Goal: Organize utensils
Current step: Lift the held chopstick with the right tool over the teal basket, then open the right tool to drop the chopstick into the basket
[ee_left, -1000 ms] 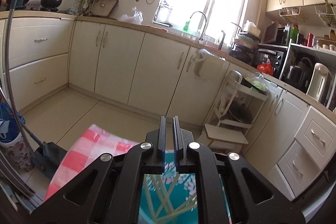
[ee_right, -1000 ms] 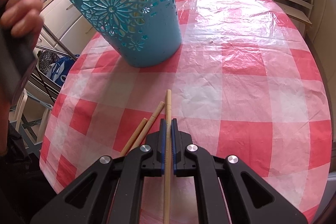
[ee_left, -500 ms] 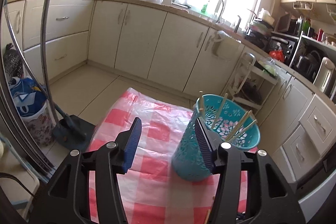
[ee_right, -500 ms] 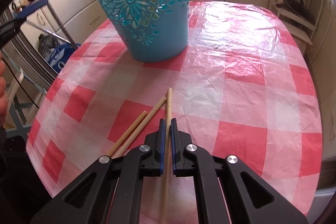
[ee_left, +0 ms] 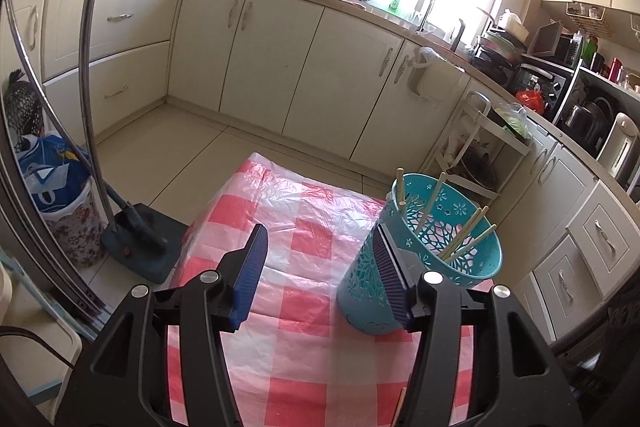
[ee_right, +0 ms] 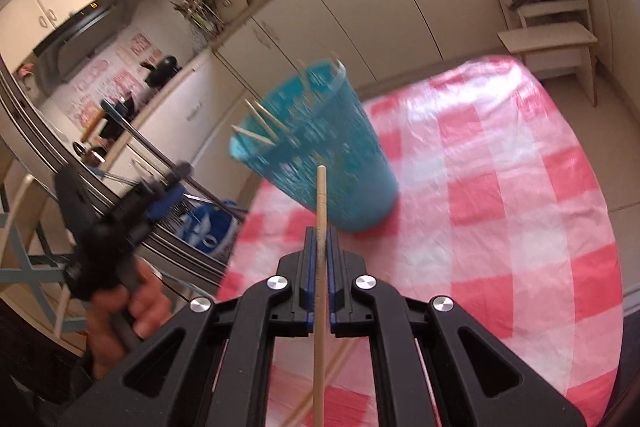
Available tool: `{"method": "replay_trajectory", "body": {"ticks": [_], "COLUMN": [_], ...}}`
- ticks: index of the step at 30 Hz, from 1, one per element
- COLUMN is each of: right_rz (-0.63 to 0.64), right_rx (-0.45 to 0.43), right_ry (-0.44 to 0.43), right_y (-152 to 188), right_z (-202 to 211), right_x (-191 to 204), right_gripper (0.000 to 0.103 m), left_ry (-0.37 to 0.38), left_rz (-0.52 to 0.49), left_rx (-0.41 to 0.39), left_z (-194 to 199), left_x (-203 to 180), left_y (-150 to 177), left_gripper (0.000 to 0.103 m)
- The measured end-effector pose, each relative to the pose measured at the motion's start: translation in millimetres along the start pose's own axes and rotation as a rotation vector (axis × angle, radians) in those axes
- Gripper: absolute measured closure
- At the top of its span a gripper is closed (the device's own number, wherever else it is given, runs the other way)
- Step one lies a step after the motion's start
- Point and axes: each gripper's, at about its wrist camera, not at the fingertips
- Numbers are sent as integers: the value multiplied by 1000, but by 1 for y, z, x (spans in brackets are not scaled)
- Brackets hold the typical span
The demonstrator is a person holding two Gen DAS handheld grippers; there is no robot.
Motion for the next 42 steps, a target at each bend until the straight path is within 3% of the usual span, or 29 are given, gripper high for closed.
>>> {"method": "replay_trajectory", "body": {"ticks": [11,14,18,22,27,32,40,42], "right_rz": [68,66,47,61,104,129,164,159], "right_rx": [-200,-291,-443,-532,-509,-477,-471,-473], "right_ry": [-77,-73,-17,84,153,170,159,156], "right_y": [-79,-101,-126,-134,-124,-111,-95,-93], "right_z": [-5,-11,-23,-48,-76,-85,-60,-50], "right_x": [75,91,106,107,101,94,94,93], "right_gripper": [97,97,97,97,97,97,96,87], "left_ry": [-19,-27,-30,-31,-28,-27,-31,-33], "left_rz": [-63,-88,-100,-103,-98,-96,-107,-108], "left_rx": [-4,-2,9,17,32,39,48,50], "left_z": [1,1,0,-2,-5,-5,-6,-7], "left_x": [-17,-21,-25,-24,-22,-21,-24,-24], "left_y": [0,0,0,0,-2,-1,0,0], "left_gripper": [50,49,47,46,46,45,44,44]}}
Point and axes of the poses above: each gripper's, at about its wrist camera, not at the fingertips, and z roughly against the way its jaws point, x to its left, y to its underside, and after that the axes turned 11 degrees about -z, right-handed
